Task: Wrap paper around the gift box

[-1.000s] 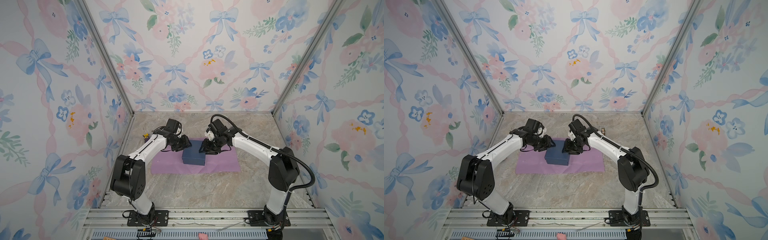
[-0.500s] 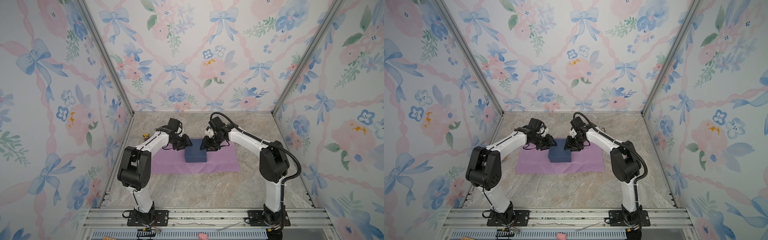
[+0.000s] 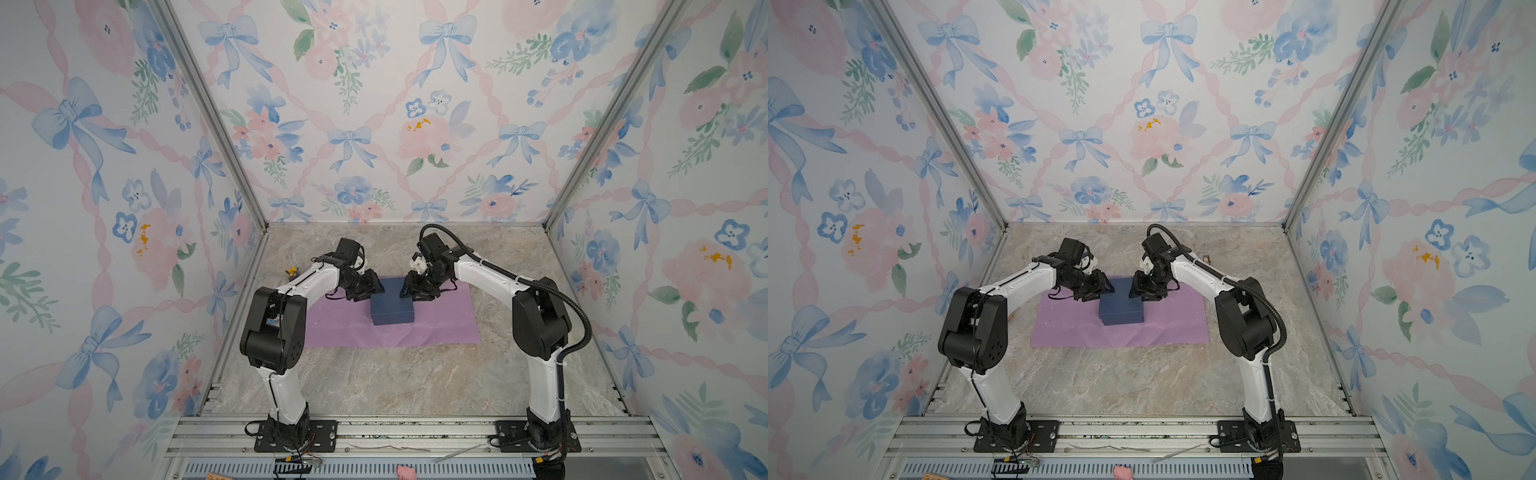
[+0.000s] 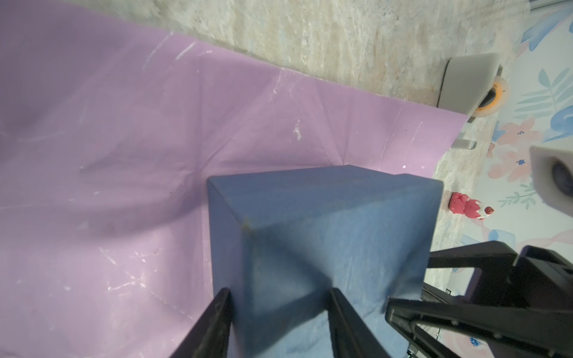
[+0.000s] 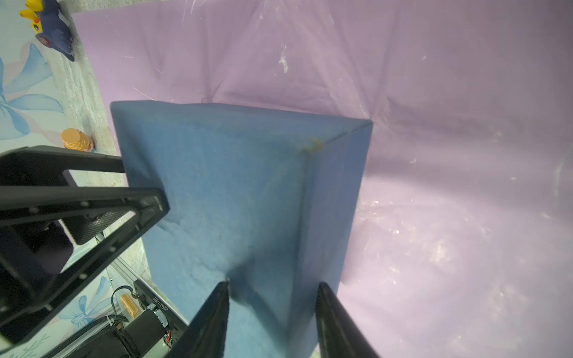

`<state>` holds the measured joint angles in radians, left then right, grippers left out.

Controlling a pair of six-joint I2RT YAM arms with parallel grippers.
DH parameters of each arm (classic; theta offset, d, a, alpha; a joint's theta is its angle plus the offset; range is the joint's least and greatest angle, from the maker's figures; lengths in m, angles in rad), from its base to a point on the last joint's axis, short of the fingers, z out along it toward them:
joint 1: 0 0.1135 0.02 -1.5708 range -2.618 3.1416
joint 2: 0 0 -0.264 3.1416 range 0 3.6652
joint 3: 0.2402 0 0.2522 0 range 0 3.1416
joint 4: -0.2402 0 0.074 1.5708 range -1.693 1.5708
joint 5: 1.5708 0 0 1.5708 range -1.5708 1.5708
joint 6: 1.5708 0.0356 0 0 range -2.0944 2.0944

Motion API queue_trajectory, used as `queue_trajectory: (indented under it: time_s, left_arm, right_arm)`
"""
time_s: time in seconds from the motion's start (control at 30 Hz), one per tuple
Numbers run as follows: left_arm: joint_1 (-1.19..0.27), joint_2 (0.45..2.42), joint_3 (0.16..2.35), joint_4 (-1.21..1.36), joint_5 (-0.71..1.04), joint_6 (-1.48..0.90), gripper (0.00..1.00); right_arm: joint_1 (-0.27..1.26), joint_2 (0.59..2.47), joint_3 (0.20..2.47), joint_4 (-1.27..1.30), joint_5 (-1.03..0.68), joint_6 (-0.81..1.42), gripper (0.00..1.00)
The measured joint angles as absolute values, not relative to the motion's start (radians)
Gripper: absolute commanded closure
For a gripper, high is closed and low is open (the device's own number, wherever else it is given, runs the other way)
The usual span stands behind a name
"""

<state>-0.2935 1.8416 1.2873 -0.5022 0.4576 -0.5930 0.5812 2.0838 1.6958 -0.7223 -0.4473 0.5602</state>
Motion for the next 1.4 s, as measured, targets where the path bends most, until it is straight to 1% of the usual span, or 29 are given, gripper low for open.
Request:
queue_trajectory:
  time_s: [0.53, 0.93, 1.13, 1.2, 1.3, 1.4]
  left_arm:
    - [-0.286, 1.847, 1.292, -0.502, 0.457, -0.586, 0.5]
    - [-0.286, 1.848, 1.285, -0.501, 0.454, -0.583, 0.49]
    - [-0.286, 1.847, 1.272, -0.485, 0.454, -0.583, 0.46]
    - [-0.286, 1.845, 1.265, -0.476, 0.453, -0.583, 0.44]
    - [-0.286, 1.841, 1.256, -0.469, 0.439, -0.576, 0.32]
    - [-0.286, 1.839, 1.256, -0.47, 0.421, -0.568, 0.27]
  right_arm:
    - [0.577, 2.095, 1.7, -0.706, -0.458, 0.564, 0.53]
    - [0.577, 2.087, 1.644, -0.662, -0.468, 0.587, 0.53]
    - [0.577, 2.072, 1.615, -0.638, -0.467, 0.591, 0.52]
    - [0.577, 2.069, 1.607, -0.632, -0.464, 0.596, 0.5]
    - [0.577, 2.064, 1.6, -0.629, -0.455, 0.6, 0.44]
    - [0.577, 2.053, 1.588, -0.63, -0.433, 0.599, 0.27]
